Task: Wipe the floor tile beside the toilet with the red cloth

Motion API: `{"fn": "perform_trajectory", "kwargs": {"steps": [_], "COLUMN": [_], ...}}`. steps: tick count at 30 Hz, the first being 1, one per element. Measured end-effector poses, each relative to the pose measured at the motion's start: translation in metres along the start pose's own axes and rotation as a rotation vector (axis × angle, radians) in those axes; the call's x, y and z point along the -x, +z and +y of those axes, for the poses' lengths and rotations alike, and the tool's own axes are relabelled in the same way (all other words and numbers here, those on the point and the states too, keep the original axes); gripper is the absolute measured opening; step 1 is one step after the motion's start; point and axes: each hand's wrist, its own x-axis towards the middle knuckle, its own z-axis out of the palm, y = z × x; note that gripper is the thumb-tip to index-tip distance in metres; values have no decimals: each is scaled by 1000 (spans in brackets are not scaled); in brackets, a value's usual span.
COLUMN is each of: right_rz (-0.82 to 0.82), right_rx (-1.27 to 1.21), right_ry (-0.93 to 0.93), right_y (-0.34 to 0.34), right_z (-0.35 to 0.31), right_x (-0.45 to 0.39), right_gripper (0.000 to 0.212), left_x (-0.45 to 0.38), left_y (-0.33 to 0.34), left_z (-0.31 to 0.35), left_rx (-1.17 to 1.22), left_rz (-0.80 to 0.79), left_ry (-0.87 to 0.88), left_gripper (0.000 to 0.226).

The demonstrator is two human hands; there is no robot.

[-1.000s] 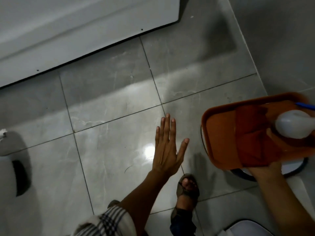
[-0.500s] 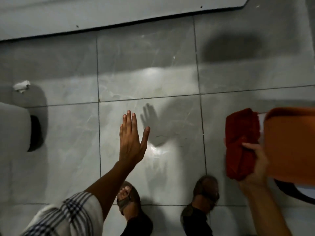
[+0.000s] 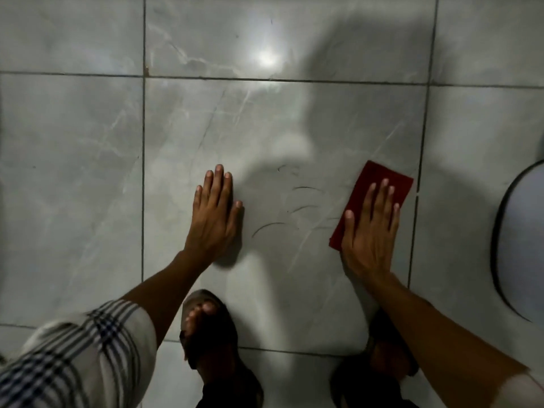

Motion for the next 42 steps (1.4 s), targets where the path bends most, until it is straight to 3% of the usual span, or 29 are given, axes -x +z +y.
{"fn": "perform_trajectory", "kwargs": {"steps": [5,8,11,16,20,25,29,34,38,42], "right_rz": [53,-37,-136,-110,21,8,-83,-62,7,141], "right_rx": [-13,-3,7,-5,-8,23,47,63,86,53], "right_ry": [-43,-229,-312,-165,-46,-272,-359,-210,-44,77], "right_y": [25,46,48,24,27,49,63,49,21,16], "right_z": [-68,-103,-89,-46,-94,-167,-159,-75,-29,-66], "right_x": [-19,16,76,81,10,-24,60,120,59,-26], "right_gripper": [73,76,77,81,73,72,74,78,72,74], "left_x": [-21,-24,-19,-10,-2,3,4,4,5,4], "left_y": [8,8,-3,-17,-13,-6,-5,5,16,25], "left_z": [15,18,13,2,-1,-12,-13,-9,-8,-3], "left_rx": [119,149,146,110,128,83,54,31,-10,-6], "left_rz": [53,49,-9,-94,-73,-49,-37,-2,30,77], "left_ry": [-47,-67,-42,-11,-23,39,54,30,19,-15], "left_gripper": [69,68,68,69,66,65,65,67,77,76]}}
